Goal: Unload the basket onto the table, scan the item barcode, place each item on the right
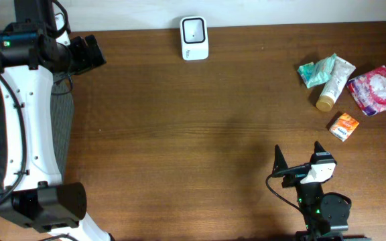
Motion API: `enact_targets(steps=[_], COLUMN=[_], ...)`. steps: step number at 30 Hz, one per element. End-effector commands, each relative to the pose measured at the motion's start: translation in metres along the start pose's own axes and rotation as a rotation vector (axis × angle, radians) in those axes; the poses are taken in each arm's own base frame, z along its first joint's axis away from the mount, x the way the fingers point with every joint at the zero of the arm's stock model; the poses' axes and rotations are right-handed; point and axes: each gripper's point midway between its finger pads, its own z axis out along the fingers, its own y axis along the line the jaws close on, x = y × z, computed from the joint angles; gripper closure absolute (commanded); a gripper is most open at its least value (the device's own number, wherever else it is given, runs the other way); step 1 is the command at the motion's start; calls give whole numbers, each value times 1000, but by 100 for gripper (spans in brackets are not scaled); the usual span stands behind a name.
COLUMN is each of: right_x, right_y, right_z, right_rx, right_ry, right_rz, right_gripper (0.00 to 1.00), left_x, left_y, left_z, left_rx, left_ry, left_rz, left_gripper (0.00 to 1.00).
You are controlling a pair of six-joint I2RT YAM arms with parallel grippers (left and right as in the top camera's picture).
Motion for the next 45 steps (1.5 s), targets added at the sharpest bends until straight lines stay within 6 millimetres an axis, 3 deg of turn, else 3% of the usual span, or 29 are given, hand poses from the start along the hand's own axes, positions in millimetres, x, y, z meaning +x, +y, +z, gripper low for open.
enact_targets(steps=[1, 10, 13, 22, 26, 29, 34, 38, 43, 45], right_x=[3, 3, 3, 3, 3, 3, 3, 3, 3, 3], right_y=[-2, -2, -2, -2, -2, -2, -2, -2, -2, -2], right_z=[0, 0, 0, 0, 0, 0, 0, 0, 0, 0], right_rx=[12, 12, 12, 11, 12, 12, 12, 12, 12, 12], right_ry=[2, 2, 2, 2, 2, 2, 2, 2, 2, 2], right_rz=[3, 3, 3, 3, 3, 3, 3, 3, 3, 3], right_gripper=[1, 1, 1, 1, 1, 1, 1, 1, 1, 1], left_x=[-3, -3, -12, -8, 12, 20, 49, 71, 107, 124], left_y=[1, 1, -2, -2, -7, -20, -52, -60, -56, -62], left_z=[-4, -4, -4, -11, -49, -95, -143, -155, -136, -130], left_rx=[-1, -1, 10, 9, 19, 50, 121, 160, 238, 310], left_ry=[-16, -16, -52, -46, -51, -141, -227, -266, -317, -354], left_rz=[-1, -1, 3, 3, 19, 59, 296, 389, 412, 511], left_gripper=[1, 1, 1, 1, 1, 1, 1, 1, 1, 1])
